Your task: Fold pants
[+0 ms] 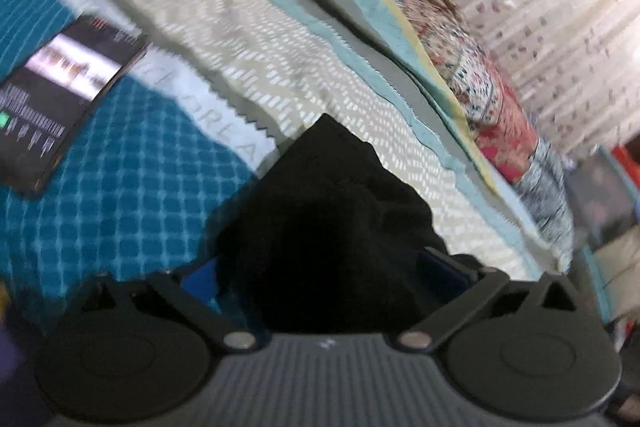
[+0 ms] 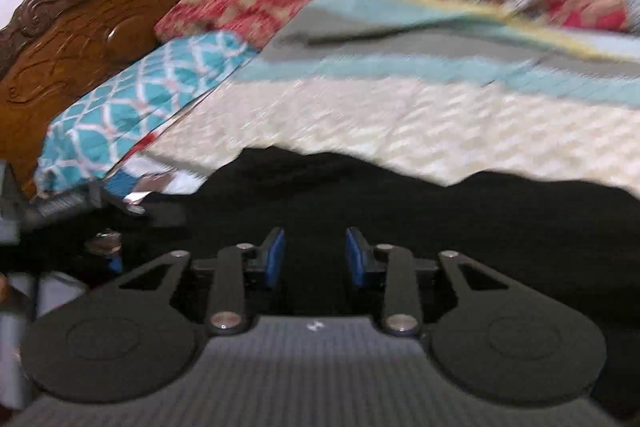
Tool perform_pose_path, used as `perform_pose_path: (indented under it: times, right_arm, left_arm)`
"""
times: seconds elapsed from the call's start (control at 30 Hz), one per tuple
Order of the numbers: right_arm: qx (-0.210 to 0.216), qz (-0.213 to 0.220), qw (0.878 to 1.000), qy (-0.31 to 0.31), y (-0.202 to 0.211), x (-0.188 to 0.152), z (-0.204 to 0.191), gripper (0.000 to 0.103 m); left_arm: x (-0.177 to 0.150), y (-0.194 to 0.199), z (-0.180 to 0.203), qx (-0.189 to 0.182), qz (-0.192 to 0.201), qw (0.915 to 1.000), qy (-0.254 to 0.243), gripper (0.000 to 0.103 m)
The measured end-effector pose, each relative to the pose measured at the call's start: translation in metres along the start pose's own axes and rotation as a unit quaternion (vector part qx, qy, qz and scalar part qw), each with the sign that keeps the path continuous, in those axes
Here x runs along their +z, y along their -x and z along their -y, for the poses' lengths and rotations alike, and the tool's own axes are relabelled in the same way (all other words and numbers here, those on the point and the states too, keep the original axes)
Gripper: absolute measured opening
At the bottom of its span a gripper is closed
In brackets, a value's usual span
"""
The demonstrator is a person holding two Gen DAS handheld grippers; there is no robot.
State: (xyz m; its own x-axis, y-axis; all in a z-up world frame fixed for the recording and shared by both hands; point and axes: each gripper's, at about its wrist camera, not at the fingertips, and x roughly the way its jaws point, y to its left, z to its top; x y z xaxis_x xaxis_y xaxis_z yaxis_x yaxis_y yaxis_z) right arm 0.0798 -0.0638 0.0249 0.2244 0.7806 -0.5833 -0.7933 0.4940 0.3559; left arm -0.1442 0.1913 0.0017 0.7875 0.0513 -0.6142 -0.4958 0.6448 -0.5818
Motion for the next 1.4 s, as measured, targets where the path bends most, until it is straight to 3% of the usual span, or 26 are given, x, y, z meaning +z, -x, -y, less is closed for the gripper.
perform_pose_path:
  times: [0.07, 0.1, 0.13, 0.23, 0.33, 0.4, 0.5, 0.6, 0.67, 0.77, 0.87, 1.03, 1.13, 1.2, 1.27, 1.33, 1.4]
  right_arm:
    - [0.006, -0.056, 0.998, 0.003, -0.027, -0.001, -0.006, 0.037]
    - [-0.004, -0.088, 0.996, 0.007, -0.042, -0.004, -0.006, 0.037]
    - [-0.01, -0.106, 0.994, 0.0, -0.054, -0.009, -0.003, 0.037]
    - [0.003, -0.096, 0.994, -0.051, -0.05, -0.008, 0.006, 0.037]
    - [0.024, -0.049, 0.997, -0.061, -0.023, -0.005, 0.009, 0.037]
    - [0.016, -0.026, 0.997, -0.067, -0.009, -0.006, 0.014, 0.037]
    - [-0.003, -0.077, 0.992, -0.097, -0.02, -0.014, 0.032, 0.036]
    - [0.021, -0.064, 0.989, -0.135, -0.007, -0.016, 0.047, 0.037]
    - [0.026, -0.022, 0.986, -0.161, 0.016, -0.013, 0.059, 0.037]
    - [-0.014, 0.039, 0.984, -0.173, 0.054, -0.014, 0.079, 0.038]
    - [-0.064, 0.094, 0.974, -0.195, 0.101, -0.031, 0.103, 0.038]
    - [-0.136, 0.152, 0.95, -0.238, 0.164, -0.066, 0.142, 0.038]
    - [-0.158, 0.156, 0.94, -0.258, 0.176, -0.083, 0.155, 0.038]
    - [-0.158, 0.151, 0.937, -0.271, 0.176, -0.089, 0.16, 0.038]
    - [-0.146, 0.145, 0.939, -0.274, 0.172, -0.09, 0.161, 0.039]
    - [-0.123, 0.143, 0.946, -0.265, 0.167, -0.089, 0.155, 0.048]
    - [-0.088, 0.141, 0.95, -0.263, 0.163, -0.085, 0.151, 0.065]
  left_arm:
    - [-0.001, -0.008, 0.001, 0.006, 0.008, 0.9998, -0.017, 0.095]
    - [0.0, -0.01, 0.0, 0.014, 0.009, 0.9997, -0.018, 0.069]
    - [0.001, -0.013, -0.002, 0.022, 0.007, 0.9996, -0.015, 0.052]
    - [0.004, -0.003, -0.003, -0.005, 0.017, 0.9998, 0.005, 0.042]
    - [0.002, 0.015, 0.012, -0.007, 0.042, 0.9987, -0.028, 0.04]
    - [0.001, 0.024, 0.027, -0.013, 0.055, 0.9975, -0.044, 0.039]
    - [-0.001, 0.028, 0.061, -0.018, 0.065, 0.9928, -0.099, 0.038]
    - [-0.01, 0.025, 0.102, -0.018, 0.074, 0.9811, -0.178, 0.038]
    - [-0.017, 0.024, 0.128, -0.025, 0.076, 0.9722, -0.22, 0.038]
    - [-0.034, 0.017, 0.17, -0.046, 0.073, 0.9534, -0.289, 0.038]
    - [-0.059, 0.008, 0.203, -0.071, 0.06, 0.9335, -0.346, 0.038]
    - [-0.107, -0.033, 0.245, -0.101, -0.014, 0.9091, -0.404, 0.044]
    - [-0.145, -0.065, 0.256, -0.081, -0.074, 0.8776, -0.467, 0.055]
    - [-0.157, -0.07, 0.255, -0.077, -0.091, 0.8634, -0.49, 0.063]
    - [-0.15, -0.059, 0.256, -0.095, -0.093, 0.865, -0.484, 0.076]
    - [-0.132, -0.042, 0.25, -0.13, -0.096, 0.8772, -0.452, 0.09]
    - [-0.115, -0.027, 0.244, -0.138, -0.081, 0.8903, -0.426, 0.096]
